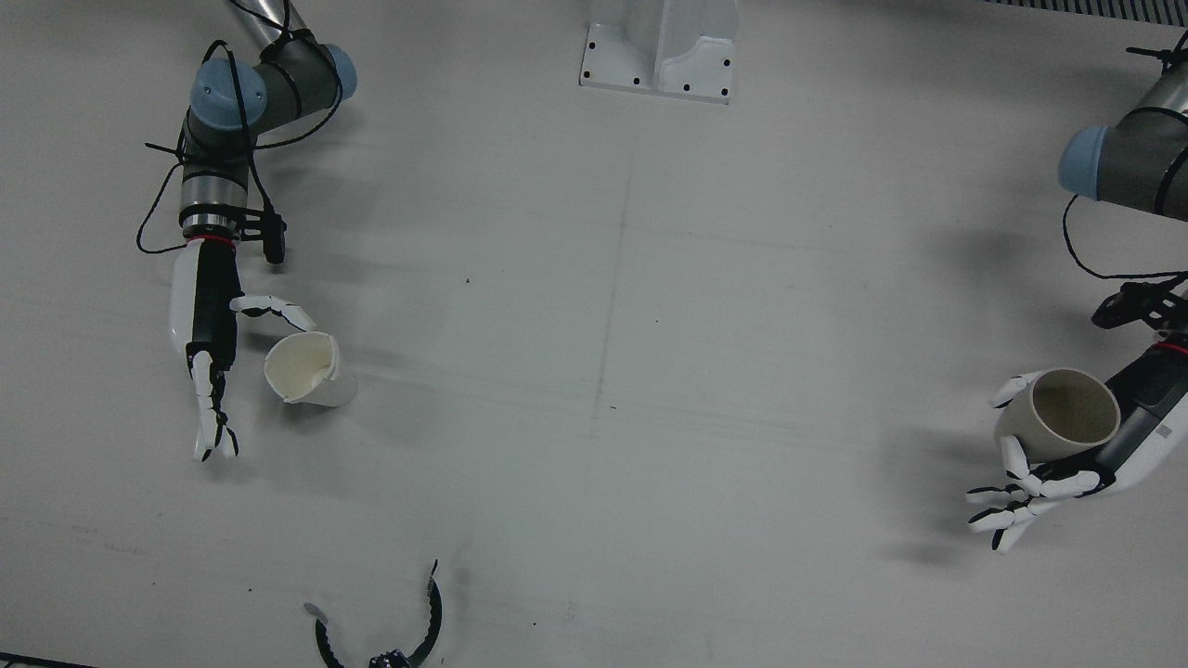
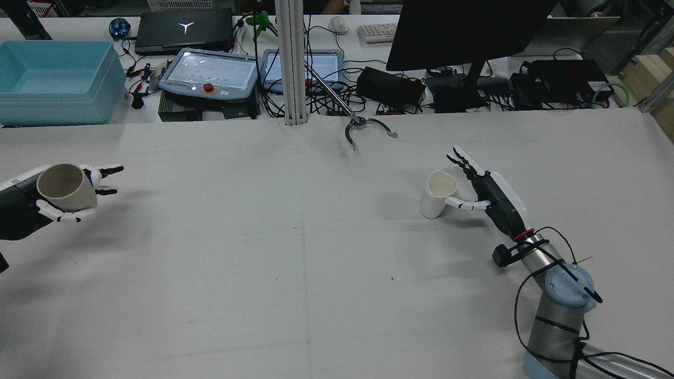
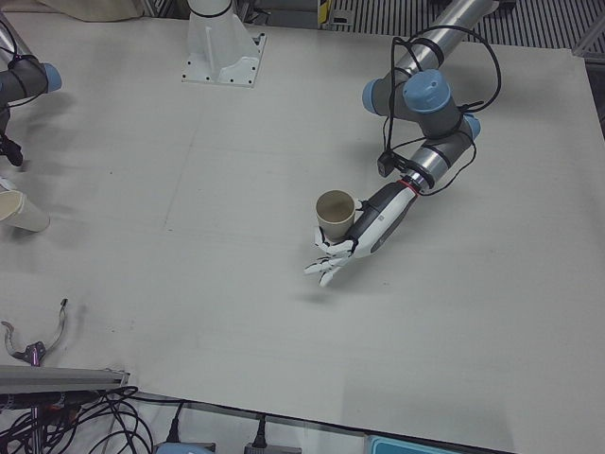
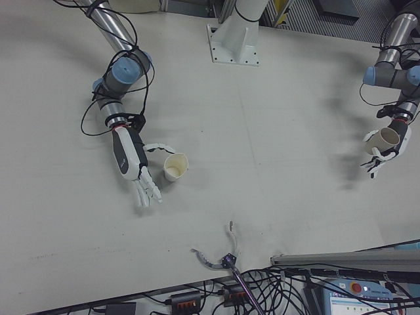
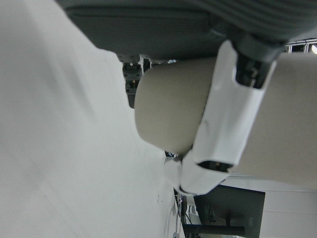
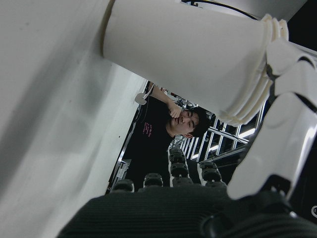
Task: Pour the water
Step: 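Wrap the right hand fingers around the farther beige paper cup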
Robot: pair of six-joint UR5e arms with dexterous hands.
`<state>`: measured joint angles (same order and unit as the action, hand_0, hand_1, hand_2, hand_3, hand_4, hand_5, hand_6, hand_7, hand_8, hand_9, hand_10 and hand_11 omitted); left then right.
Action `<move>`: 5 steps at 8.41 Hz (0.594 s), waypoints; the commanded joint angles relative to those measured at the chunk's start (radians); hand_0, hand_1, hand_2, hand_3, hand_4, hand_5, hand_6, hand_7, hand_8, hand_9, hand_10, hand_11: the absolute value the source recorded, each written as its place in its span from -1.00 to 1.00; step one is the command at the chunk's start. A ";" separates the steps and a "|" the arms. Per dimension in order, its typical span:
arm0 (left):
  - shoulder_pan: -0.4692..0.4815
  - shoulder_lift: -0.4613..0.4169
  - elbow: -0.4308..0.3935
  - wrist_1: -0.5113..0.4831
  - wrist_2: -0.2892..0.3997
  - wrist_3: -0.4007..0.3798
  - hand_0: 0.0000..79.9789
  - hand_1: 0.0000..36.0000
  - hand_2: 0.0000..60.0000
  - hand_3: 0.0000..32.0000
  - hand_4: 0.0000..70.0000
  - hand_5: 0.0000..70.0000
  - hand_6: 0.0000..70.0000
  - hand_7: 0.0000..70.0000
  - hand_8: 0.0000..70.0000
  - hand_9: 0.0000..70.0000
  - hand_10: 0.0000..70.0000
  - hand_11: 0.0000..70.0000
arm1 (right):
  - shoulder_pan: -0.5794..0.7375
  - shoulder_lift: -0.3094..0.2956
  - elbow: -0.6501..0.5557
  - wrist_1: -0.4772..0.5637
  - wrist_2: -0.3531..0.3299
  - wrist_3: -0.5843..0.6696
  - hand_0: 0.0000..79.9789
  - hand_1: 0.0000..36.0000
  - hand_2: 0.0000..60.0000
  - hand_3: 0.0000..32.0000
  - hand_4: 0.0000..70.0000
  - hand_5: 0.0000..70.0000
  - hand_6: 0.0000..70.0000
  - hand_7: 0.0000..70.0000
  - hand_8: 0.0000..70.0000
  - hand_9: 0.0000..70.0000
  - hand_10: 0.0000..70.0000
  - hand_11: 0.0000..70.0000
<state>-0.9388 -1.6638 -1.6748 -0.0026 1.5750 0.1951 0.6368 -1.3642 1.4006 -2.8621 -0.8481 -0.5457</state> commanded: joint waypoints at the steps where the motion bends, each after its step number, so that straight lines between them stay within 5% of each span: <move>1: 0.000 -0.001 -0.002 0.001 -0.001 0.000 1.00 1.00 1.00 -1.00 1.00 1.00 -0.49 -0.67 -0.80 -0.95 -0.63 -0.38 | -0.005 0.030 -0.037 0.001 -0.002 -0.002 0.12 -0.21 -0.21 -0.60 -1.00 -0.85 -0.60 -0.62 -0.95 -0.97 -1.00 -1.00; 5: 0.000 -0.001 -0.002 0.001 -0.001 0.003 1.00 1.00 1.00 -1.00 1.00 1.00 -0.49 -0.67 -0.81 -0.96 -0.63 -0.37 | -0.022 0.059 -0.035 0.000 -0.003 -0.003 0.13 -0.23 -0.21 -0.75 -0.99 -0.84 -0.54 -0.57 -0.93 -0.95 -1.00 -1.00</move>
<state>-0.9388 -1.6643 -1.6766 -0.0015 1.5739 0.1969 0.6207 -1.3258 1.3656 -2.8614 -0.8498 -0.5487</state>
